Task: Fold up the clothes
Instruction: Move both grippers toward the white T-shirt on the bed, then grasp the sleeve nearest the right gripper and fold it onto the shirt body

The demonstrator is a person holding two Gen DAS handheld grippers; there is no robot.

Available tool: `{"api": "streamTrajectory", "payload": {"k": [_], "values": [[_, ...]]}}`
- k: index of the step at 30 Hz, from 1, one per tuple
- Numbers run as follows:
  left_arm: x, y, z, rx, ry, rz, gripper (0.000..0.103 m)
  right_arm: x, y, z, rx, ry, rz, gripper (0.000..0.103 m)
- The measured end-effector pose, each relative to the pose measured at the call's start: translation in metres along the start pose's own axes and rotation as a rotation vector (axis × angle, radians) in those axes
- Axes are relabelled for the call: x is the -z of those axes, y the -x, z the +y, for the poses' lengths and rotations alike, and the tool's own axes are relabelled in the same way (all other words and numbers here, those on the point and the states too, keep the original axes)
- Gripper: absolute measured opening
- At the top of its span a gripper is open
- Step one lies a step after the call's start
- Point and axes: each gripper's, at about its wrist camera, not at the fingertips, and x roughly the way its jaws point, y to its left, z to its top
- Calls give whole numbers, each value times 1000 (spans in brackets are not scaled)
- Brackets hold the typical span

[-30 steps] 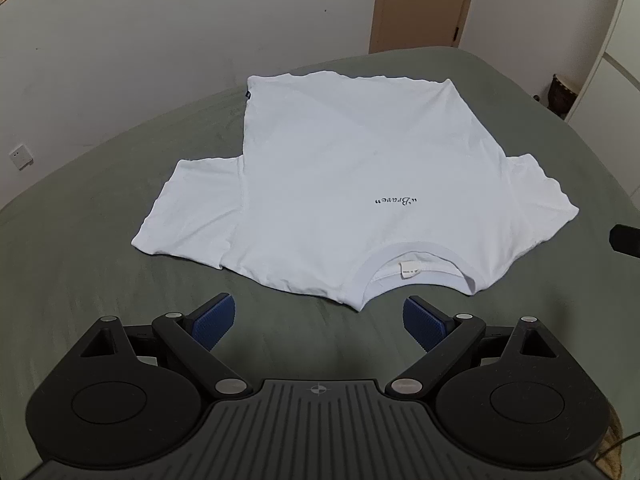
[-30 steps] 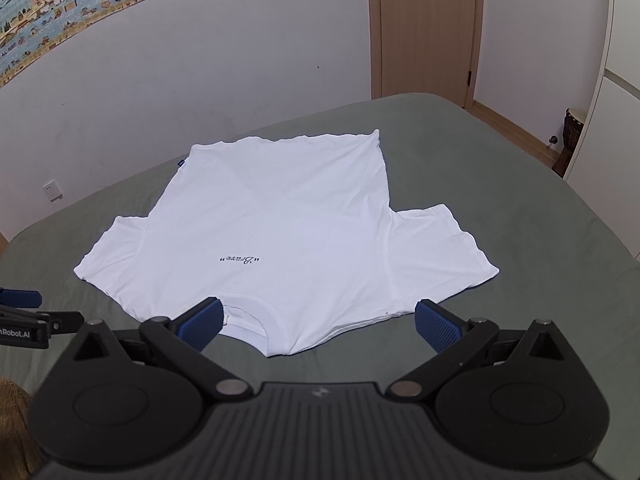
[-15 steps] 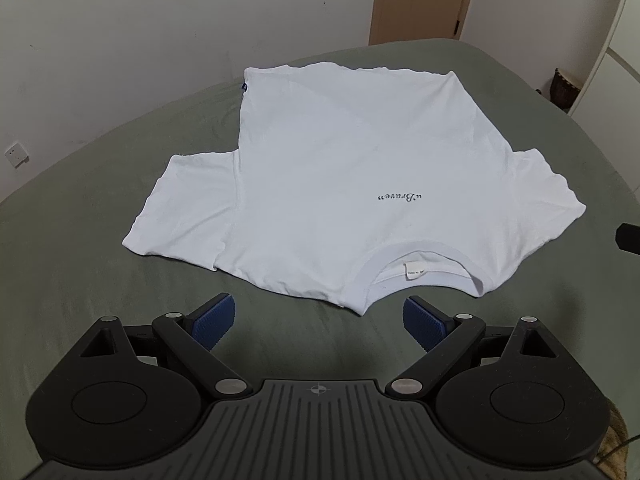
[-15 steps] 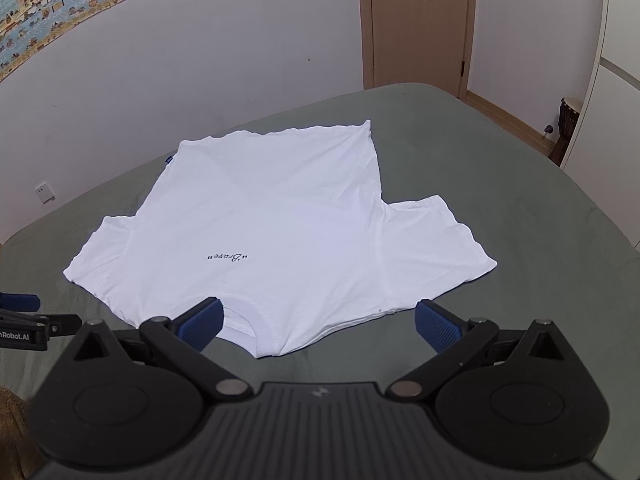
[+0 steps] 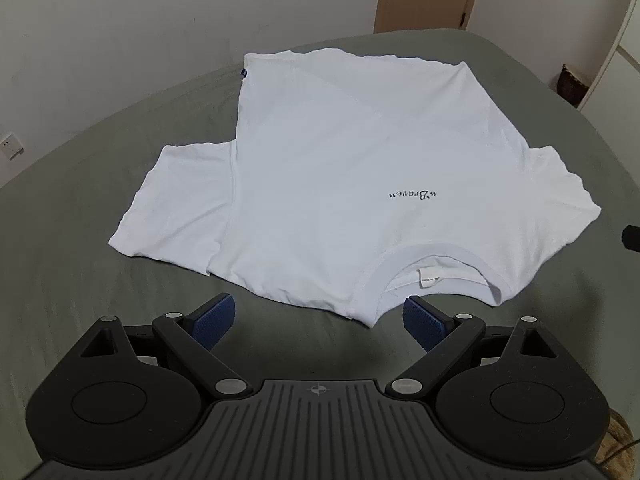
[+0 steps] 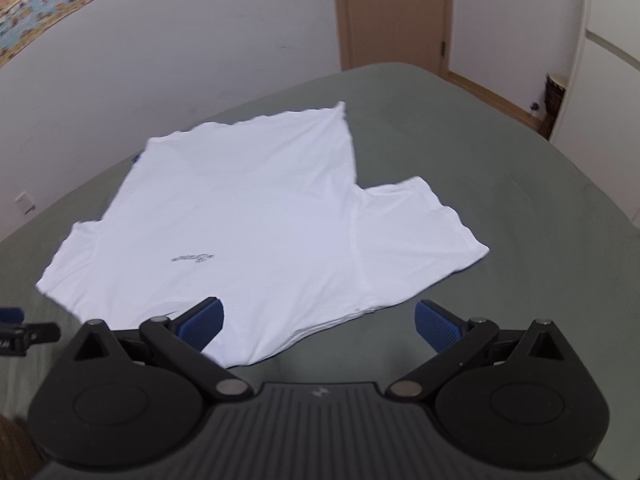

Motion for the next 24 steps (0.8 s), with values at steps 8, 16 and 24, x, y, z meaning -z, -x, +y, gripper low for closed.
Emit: {"api": "streamTrajectory", "payload": {"k": [8,16,24], "values": [[-12,-25,0,10,-6,8,93,-11,-44,-48,36,-158,22,100],[-29,-40,-9,45,-17,-7,93,-13,-84,-111,37,-392,64,93],[-28,-64,-14,68,-20,31,93,1,-123,-172,-52,-671,46,68]]}}
